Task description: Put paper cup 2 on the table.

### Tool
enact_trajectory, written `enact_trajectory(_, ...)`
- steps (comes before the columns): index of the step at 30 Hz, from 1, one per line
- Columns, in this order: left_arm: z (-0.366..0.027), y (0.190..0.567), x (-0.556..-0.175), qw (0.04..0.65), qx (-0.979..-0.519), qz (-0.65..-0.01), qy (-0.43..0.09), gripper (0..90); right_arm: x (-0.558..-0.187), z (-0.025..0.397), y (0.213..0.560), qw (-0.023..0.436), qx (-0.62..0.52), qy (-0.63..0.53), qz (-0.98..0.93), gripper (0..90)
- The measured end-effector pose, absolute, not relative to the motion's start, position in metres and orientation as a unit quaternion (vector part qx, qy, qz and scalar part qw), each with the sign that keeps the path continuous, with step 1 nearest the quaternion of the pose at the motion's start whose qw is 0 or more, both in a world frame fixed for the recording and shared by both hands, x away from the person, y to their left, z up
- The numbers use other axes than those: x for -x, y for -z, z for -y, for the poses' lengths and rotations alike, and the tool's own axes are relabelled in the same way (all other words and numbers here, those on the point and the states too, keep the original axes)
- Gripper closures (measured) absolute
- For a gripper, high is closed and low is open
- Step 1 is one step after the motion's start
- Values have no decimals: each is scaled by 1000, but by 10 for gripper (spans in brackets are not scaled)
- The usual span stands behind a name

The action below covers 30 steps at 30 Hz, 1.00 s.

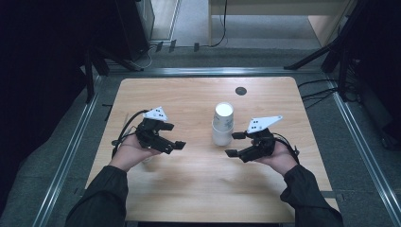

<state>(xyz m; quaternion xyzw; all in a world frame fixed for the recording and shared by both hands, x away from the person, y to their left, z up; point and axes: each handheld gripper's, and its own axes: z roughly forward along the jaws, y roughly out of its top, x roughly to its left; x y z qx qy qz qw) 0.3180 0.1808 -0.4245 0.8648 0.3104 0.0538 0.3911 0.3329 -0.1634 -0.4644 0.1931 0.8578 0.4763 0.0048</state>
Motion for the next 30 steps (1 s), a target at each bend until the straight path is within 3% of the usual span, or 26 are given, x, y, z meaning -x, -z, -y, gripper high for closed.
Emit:
enact_trajectory(13, -149, 444, -313, 392, -870, -297, -48, 134, -332, 165, 465, 2, -195, -475, -858, 268)
enact_trajectory(30, -148, 450, -310, 408, -861, -299, -52, 134, -333, 168, 468, 5, -196, -473, -859, 268)
